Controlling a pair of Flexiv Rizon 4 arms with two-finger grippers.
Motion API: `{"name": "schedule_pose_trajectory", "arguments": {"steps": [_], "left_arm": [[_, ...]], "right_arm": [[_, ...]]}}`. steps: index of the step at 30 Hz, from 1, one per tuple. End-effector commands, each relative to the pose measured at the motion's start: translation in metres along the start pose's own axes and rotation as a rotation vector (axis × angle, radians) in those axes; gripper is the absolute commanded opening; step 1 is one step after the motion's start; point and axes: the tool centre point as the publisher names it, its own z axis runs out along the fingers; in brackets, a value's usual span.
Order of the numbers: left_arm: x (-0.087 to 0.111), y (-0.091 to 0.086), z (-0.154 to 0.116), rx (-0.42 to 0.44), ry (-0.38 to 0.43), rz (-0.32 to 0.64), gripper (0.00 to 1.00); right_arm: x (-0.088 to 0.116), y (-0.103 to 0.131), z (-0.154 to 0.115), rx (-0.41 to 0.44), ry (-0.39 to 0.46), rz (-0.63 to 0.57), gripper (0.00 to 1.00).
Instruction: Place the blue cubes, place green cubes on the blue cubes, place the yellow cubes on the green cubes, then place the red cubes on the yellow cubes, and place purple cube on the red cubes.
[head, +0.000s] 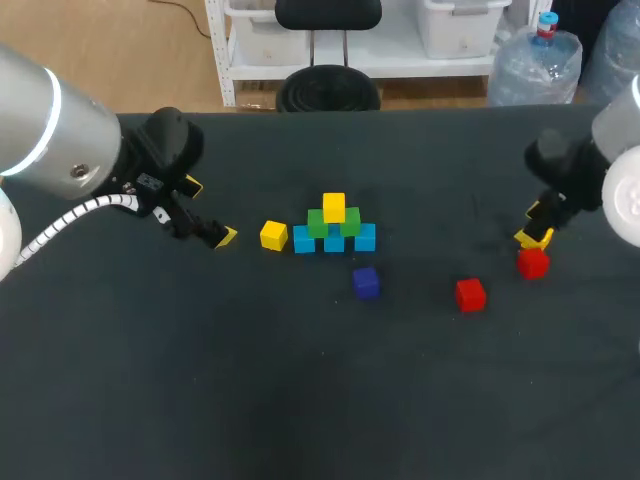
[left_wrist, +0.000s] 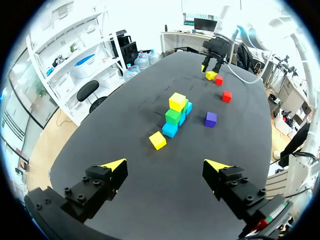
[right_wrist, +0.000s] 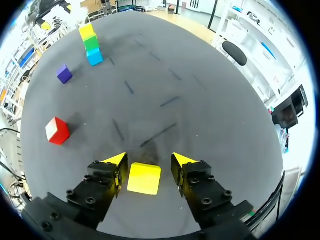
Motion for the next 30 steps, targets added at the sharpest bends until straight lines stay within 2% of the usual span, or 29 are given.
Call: {"name": "schedule_pose_trajectory", "arguments": {"steps": [1,15,21,23,26,27,30], "left_arm": [[0.001,0.001,0.0,0.003,-0.005,0.002,1.0],[0.001,0.001,0.0,0.003,-0.005,0.002,1.0],[0.001,0.001,0.0,0.003,-0.005,0.002,1.0],[0.001,0.001,0.0,0.003,-0.005,0.002,1.0],[0.001,0.001,0.0,0.003,-0.005,0.002,1.0],[0.001,0.001,0.0,0.003,-0.005,0.002,1.0],[0.001,0.001,0.0,0.003,-0.005,0.002,1.0]], "right_arm": [[0.006,0.006,-0.005,0.007,0.002,0.003,0.55],[0.022,0.006,-0.011,0.017,0.023,0.005,0.55],[0.022,0.007,-0.009,0.018,0.022,0.003,0.55],[0.021,0.009,-0.009,0.017,0.019,0.003,0.4],[0.022,0.01,-0.008,0.014,0.017,0.004,0.05],[0.022,0.01,-0.008,0.013,0.016,0.004,0.0],[0.022,0.01,-0.008,0.013,0.013,0.004,0.0]]}}
